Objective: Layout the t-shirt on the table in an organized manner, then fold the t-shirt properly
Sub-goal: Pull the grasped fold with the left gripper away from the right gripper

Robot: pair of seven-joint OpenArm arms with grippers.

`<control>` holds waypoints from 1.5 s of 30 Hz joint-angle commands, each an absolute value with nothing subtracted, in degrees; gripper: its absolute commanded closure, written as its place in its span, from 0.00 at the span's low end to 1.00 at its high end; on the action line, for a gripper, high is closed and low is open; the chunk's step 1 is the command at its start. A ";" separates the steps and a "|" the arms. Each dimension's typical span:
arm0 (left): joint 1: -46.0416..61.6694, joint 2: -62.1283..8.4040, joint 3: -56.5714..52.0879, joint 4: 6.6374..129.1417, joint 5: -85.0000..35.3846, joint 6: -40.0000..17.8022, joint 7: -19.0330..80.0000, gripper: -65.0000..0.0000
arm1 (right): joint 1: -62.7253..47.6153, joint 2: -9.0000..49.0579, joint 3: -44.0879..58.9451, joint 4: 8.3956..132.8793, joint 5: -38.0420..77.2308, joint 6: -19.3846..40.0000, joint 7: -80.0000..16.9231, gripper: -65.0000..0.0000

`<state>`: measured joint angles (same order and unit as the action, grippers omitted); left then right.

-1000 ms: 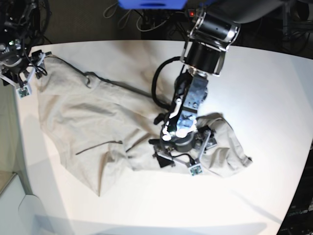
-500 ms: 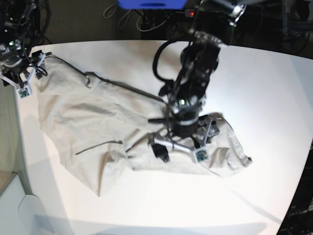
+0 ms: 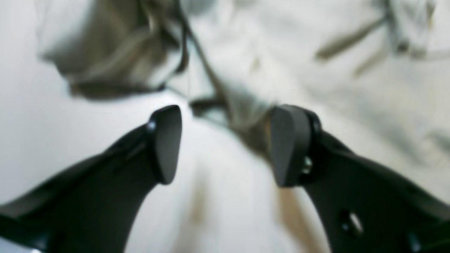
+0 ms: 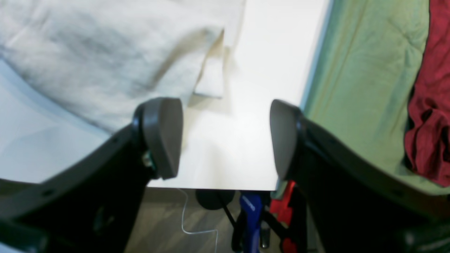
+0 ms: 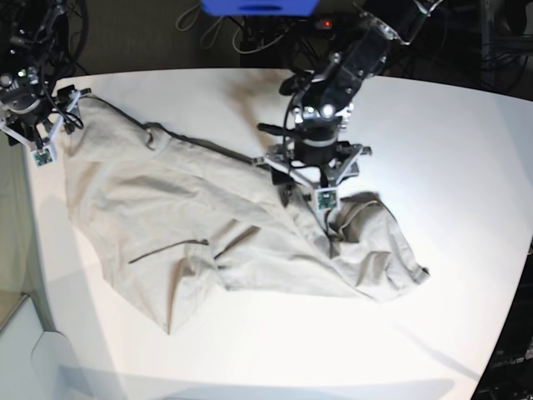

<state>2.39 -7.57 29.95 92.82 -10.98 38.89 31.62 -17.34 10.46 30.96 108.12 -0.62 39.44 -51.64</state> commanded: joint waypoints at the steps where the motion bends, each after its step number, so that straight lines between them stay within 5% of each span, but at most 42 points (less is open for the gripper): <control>1: 1.54 -7.69 29.76 93.23 -10.42 40.00 30.29 0.44 | -17.19 11.38 31.25 109.14 -0.40 40.00 -50.86 0.39; 39: -7.78 -4.26 36.44 79.16 -10.42 40.00 29.76 0.45 | -15.96 11.38 31.25 108.70 -0.40 40.00 -50.77 0.39; 42: -8.04 -4.26 36.44 78.99 -10.42 40.00 29.67 0.61 | -15.96 11.38 31.25 108.70 -0.40 40.00 -50.77 0.39; 45: -8.04 -4.18 36.44 78.99 -10.51 40.00 29.67 0.92 | -15.96 11.38 31.25 108.70 -0.40 40.00 -50.77 0.39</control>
